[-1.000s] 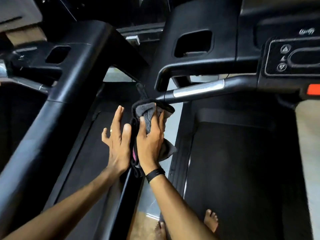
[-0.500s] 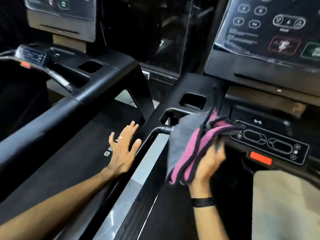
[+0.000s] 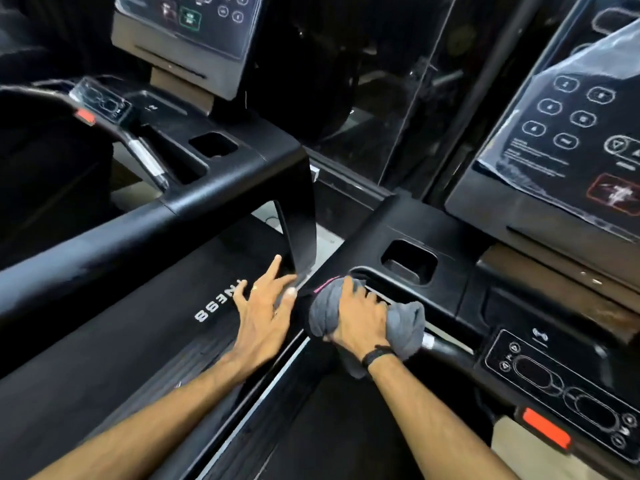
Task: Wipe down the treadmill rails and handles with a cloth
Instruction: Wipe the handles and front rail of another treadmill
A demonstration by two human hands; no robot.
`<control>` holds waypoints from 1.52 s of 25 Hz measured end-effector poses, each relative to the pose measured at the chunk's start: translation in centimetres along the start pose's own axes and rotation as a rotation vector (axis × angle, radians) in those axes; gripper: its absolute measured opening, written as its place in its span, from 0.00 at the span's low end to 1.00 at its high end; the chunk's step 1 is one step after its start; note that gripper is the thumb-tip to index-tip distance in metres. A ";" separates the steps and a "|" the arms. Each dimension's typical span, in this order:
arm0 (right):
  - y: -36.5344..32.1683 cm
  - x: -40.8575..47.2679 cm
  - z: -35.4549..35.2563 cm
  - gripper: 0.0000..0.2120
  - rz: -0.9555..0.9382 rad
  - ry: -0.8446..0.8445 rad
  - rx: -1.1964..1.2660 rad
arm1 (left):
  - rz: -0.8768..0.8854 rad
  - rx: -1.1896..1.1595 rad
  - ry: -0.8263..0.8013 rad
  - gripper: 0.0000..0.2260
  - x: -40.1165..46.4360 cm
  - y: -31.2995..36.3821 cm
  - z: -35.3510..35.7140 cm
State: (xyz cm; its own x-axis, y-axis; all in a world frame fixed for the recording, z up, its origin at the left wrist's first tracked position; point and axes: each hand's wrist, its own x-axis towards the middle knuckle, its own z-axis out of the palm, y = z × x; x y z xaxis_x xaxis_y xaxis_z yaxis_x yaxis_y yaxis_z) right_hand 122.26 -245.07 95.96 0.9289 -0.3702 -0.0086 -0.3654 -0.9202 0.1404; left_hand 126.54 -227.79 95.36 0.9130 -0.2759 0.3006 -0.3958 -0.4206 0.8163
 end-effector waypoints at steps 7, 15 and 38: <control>0.4 2.1 0.4 0.21 -0.076 -0.014 -0.009 | 0.323 0.282 -0.133 0.18 3.8 0.0 4.8; 3.5 5.4 -1.5 0.21 -0.103 -0.494 0.310 | 0.355 0.480 -0.370 0.35 3.4 1.4 7.1; 7.5 -1.6 0.7 0.18 -0.066 0.006 -0.075 | 0.431 0.745 -0.223 0.28 3.3 1.6 7.8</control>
State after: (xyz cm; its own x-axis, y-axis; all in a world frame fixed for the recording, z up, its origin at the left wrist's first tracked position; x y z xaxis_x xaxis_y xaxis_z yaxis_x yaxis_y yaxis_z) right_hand 117.95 -251.45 96.34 0.9511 -0.3084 -0.0140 -0.2985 -0.9302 0.2136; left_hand 128.18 -236.08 93.80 0.6601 -0.6693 0.3411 -0.7331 -0.6729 0.0984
